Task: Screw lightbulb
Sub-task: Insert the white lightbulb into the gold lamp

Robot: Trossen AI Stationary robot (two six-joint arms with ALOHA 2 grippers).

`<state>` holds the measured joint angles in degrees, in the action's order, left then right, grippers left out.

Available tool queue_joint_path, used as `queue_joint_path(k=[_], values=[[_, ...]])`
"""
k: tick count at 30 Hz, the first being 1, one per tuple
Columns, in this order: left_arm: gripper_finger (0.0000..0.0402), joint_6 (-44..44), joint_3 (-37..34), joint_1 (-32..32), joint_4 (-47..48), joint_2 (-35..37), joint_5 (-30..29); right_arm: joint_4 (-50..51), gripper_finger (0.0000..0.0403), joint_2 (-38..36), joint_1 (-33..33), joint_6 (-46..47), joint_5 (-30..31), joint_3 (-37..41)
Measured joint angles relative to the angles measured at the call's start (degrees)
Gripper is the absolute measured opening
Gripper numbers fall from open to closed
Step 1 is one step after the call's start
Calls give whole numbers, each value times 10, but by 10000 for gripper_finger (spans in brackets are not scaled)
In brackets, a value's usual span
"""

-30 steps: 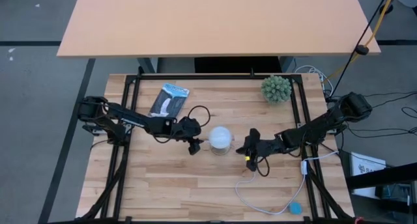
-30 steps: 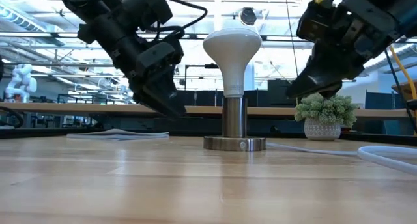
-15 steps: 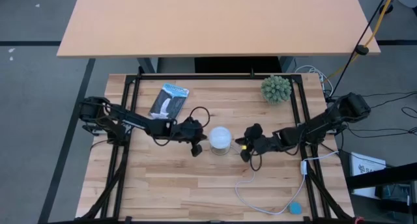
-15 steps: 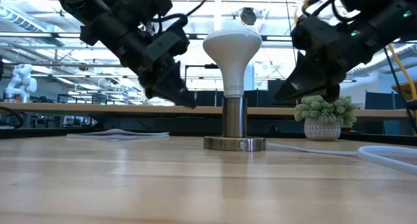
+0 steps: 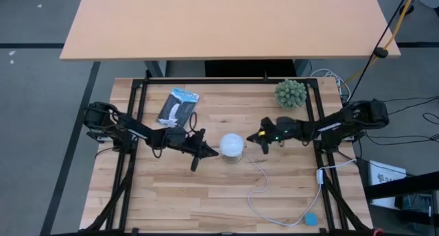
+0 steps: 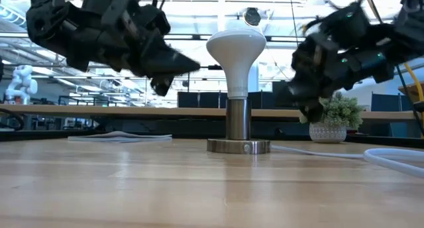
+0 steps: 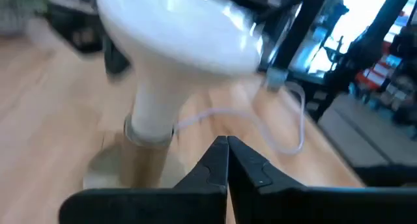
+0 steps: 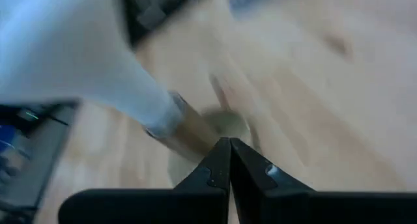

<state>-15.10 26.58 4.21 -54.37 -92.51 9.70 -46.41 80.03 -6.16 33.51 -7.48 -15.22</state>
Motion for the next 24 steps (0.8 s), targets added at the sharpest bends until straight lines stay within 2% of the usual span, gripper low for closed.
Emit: queue_joint_path(k=[3, 6, 11, 17, 24], values=[[1, 33, 18, 9, 12, -29, -3, -69, 0, -1, 14, -7, 12, 14], [0, 79, 42, 18, 2, -64, -3, -12, 0, 1, 52, -21, 59, -9], [0, 86, 72, 11, 2, -98, 16, 39, 0, 33, 93, -56, 134, -56], [0, 68, 84, -2, 2, -105, 12, 40, 0, 71, 91, -60, 137, -90], [0, 67, 89, -17, 3, -104, 2, 38, 0, 75, 100, -71, 137, -109]])
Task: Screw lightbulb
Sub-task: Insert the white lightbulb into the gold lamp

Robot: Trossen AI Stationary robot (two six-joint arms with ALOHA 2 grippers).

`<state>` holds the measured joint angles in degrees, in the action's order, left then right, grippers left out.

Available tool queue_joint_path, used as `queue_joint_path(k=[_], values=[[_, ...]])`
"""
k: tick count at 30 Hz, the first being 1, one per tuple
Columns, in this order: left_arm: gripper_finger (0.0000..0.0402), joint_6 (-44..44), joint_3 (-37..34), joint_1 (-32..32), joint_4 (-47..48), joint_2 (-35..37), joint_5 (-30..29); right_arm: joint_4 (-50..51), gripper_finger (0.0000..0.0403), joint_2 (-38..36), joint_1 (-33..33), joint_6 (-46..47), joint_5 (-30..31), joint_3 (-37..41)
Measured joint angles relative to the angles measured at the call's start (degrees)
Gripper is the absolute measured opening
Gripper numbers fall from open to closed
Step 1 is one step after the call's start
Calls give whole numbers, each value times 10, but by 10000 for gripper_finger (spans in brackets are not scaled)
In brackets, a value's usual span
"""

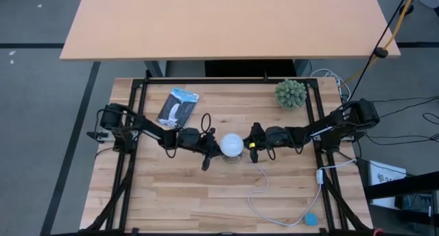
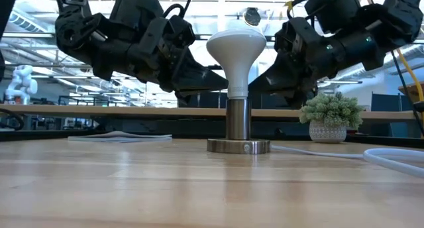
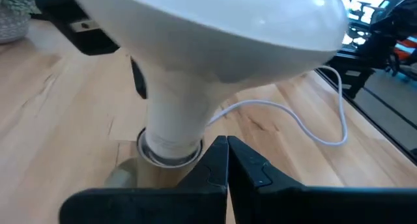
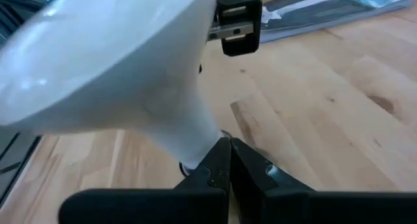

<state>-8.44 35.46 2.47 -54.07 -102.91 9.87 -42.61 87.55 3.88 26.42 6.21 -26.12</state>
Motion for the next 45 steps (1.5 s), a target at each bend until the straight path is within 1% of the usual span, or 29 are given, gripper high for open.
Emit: queue_joint_path(k=[7, 12, 19, 21, 25, 28, 39, 45], values=[[0, -4, 0, -11, -2, 0, 0, 1, 0, 0, 7, 5, -2, -6], [0, -17, 0, -11, -9, 0, -2, 23, 0, 0, 15, 31, -3, -6], [0, -18, 0, -11, -9, 0, -4, 22, 0, 0, 29, 31, -3, -6], [0, -20, 0, -11, -9, 0, -4, 23, 0, 0, 30, 32, 4, -6], [0, -20, 0, -11, -9, 0, -4, 24, 0, 0, 30, 41, 45, -6], [0, -20, 0, -11, -9, 0, -4, 20, 0, 0, 30, 36, 49, -6], [0, -20, 0, -11, -9, 0, -9, 18, 0, 0, 30, 29, 41, -6], [0, -20, 0, -11, -9, 0, -9, 17, 0, 0, 31, 29, 9, -6]])
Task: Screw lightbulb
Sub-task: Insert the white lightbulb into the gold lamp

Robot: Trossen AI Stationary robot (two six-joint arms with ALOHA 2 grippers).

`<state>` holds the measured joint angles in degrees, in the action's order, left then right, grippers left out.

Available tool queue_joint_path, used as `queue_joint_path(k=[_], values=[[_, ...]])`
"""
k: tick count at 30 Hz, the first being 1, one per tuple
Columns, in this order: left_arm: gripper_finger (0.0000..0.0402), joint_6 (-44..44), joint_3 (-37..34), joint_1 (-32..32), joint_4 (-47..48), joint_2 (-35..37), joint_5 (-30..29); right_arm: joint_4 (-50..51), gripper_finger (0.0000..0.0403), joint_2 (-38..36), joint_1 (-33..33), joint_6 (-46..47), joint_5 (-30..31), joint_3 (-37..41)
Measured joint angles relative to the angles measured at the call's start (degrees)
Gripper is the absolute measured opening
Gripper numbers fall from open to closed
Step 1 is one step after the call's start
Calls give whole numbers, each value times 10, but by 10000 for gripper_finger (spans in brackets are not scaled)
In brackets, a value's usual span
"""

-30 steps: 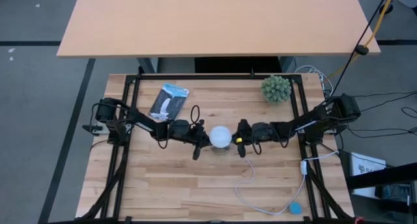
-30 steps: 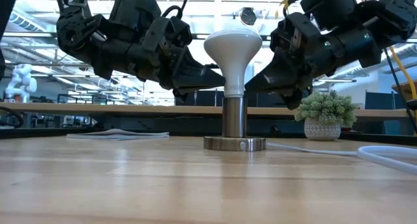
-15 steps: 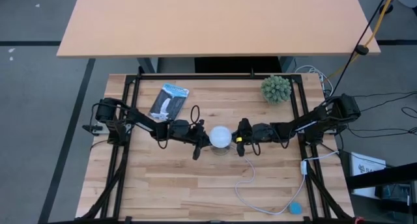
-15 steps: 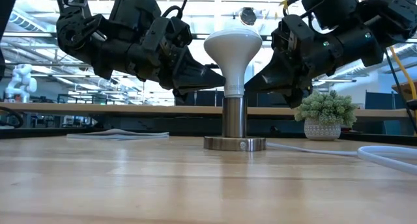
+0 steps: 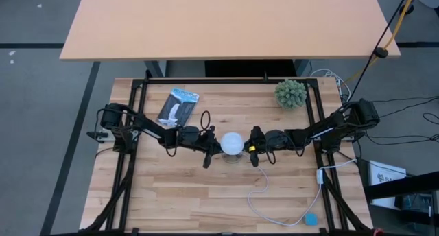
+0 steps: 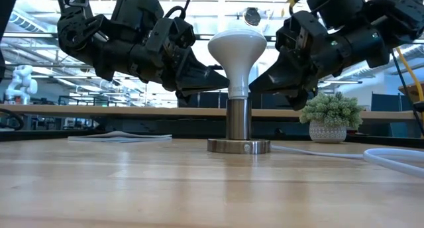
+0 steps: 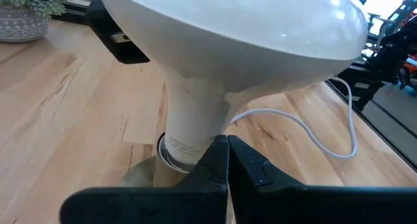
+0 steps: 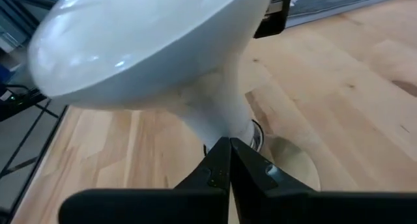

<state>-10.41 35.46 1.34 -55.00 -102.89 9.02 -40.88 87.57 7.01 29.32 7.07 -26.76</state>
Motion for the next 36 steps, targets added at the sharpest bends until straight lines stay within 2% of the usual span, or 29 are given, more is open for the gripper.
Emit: queue_joint_path(k=[8, 15, 21, 36], values=[[0, 0, 0, -3, 0, 0, 0, 6, 0, 0, 13, -2, -11, 0], [0, 0, 0, -3, 0, 0, 0, 14, 0, 0, 11, 6, 81, 0], [0, 0, 0, -3, 0, 0, 0, -5, 0, 0, 13, -19, 75, 0], [0, 0, 0, -3, 0, 0, 1, -8, 0, 0, 25, -26, 16, 0]])
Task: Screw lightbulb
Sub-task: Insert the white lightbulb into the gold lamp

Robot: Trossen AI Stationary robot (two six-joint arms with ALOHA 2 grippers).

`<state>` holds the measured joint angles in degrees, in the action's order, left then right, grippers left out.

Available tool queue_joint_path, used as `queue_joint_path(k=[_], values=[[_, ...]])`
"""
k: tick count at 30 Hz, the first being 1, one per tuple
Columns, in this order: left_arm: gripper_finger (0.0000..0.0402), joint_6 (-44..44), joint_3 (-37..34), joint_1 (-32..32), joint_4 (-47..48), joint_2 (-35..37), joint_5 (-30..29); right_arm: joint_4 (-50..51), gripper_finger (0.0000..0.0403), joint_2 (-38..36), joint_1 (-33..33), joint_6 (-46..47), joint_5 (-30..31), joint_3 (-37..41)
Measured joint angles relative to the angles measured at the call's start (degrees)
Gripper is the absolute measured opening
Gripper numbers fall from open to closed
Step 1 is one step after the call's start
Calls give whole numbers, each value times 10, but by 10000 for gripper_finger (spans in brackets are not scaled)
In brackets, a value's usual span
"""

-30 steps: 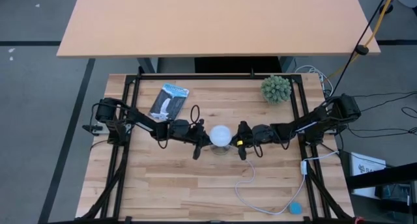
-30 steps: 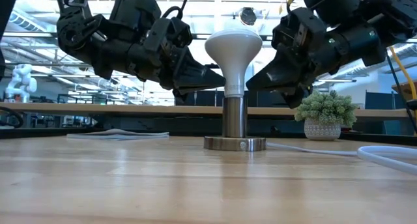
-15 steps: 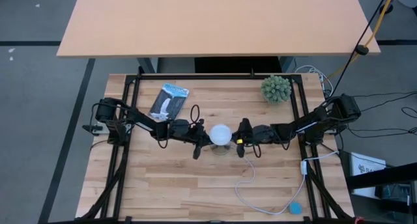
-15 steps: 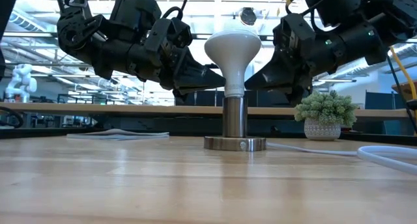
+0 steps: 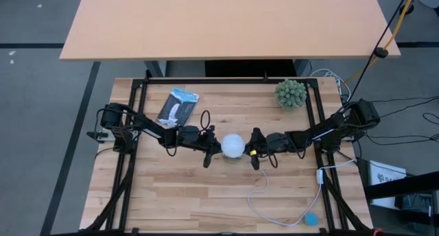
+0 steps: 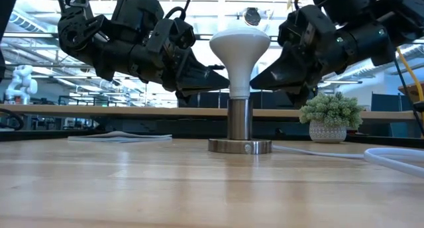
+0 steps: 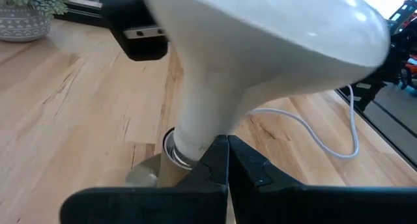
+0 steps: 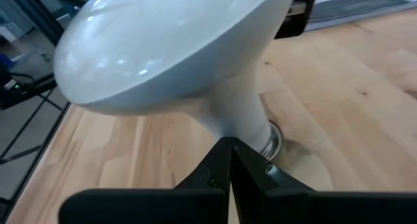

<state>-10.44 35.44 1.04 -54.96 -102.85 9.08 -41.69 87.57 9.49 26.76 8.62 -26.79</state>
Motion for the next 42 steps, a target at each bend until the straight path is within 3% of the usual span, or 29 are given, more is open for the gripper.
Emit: queue_joint_path(k=[30, 36, 42], values=[[0, -42, 0, -24, 10, 7, 2, 0, 0, -1, -1, 42, 15, 0], [0, -41, 0, -36, 118, 71, 14, 62, 0, -27, 8, 43, 15, 0], [0, -41, 0, -19, 245, 165, -23, 124, 0, -43, 18, 54, 14, 0]])
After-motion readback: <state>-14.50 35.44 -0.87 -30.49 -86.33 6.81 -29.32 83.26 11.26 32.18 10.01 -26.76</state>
